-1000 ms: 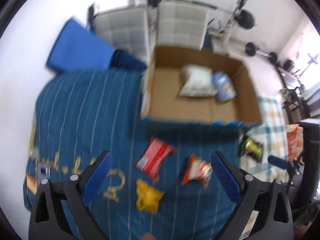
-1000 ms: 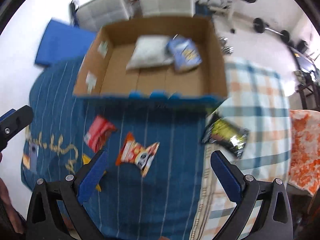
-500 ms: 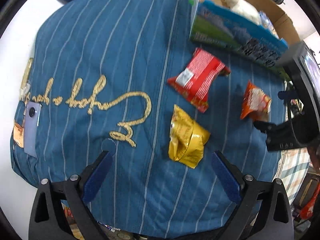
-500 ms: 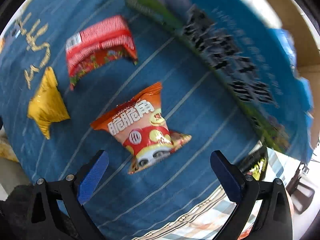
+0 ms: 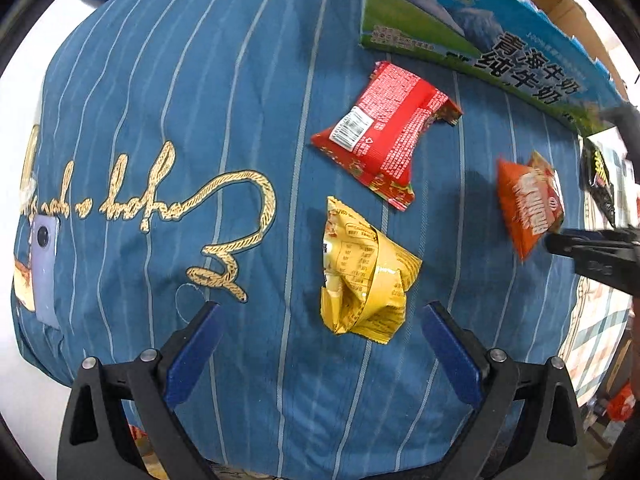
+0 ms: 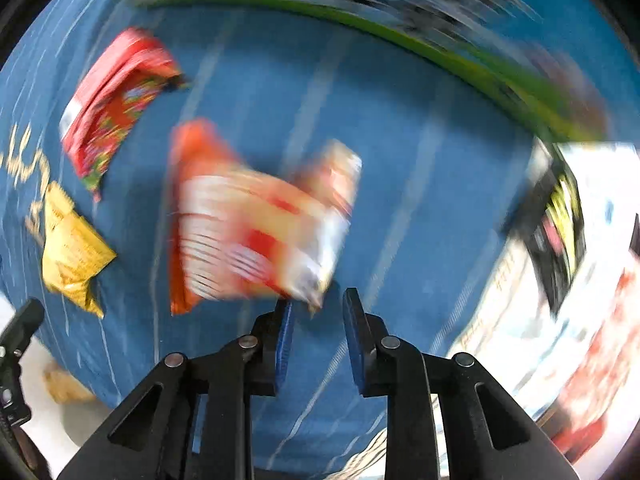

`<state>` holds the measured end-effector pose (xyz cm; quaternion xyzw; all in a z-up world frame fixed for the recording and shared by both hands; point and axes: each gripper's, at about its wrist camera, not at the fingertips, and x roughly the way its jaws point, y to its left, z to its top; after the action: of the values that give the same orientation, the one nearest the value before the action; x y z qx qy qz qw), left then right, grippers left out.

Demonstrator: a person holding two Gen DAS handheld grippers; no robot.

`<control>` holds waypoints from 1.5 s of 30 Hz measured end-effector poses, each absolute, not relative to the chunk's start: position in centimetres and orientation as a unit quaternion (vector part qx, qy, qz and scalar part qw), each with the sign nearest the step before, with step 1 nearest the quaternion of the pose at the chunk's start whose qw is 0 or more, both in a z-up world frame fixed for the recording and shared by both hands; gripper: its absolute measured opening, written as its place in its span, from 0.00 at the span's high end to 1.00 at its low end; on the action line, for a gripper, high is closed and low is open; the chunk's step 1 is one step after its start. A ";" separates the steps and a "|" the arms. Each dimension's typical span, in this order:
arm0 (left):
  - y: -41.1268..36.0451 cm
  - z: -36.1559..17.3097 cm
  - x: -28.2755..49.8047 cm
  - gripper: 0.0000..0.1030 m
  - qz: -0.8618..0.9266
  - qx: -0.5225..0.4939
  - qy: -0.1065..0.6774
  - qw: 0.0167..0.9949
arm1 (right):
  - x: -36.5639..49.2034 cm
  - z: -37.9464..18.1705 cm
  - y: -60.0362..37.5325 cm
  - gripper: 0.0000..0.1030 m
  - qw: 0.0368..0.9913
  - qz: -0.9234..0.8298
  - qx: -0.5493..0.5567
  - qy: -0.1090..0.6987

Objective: Organize soft objects
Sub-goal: 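Grasp the orange panda pack with right tool while left tool grasps red pack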

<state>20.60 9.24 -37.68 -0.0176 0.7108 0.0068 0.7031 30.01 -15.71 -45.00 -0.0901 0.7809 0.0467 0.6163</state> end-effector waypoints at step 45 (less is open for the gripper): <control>6.9 -41.6 31.7 0.02 -0.052 0.048 0.727 0.683 | 34.6 -43.2 -25.1 0.19 0.606 0.020 0.059 0.793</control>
<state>31.66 6.93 -41.59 0.0478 0.7273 -0.0518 0.6827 34.61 -25.12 -43.23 0.0587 0.7932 0.0203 0.6058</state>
